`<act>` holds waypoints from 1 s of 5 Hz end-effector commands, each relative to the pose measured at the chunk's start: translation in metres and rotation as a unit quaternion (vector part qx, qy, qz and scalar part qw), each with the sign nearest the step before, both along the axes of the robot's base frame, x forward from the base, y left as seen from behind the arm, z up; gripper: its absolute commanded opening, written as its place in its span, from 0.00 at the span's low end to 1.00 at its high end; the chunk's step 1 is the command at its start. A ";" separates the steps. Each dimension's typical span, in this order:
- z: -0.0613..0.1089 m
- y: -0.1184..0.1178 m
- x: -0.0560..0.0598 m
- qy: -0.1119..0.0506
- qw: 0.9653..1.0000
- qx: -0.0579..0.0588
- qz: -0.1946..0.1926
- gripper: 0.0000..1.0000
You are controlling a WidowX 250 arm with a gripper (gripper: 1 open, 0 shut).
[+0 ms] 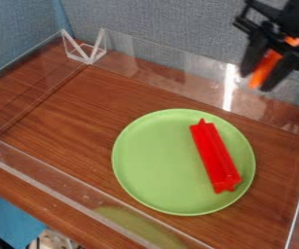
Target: Put the carrot on the left side
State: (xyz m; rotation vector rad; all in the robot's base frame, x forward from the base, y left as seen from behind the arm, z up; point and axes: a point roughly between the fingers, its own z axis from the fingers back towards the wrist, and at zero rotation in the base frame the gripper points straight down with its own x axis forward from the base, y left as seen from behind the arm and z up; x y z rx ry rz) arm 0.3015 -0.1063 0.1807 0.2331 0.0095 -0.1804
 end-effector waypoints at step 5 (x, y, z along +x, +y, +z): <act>-0.051 0.200 -0.087 -0.080 0.980 -0.050 0.176 0.00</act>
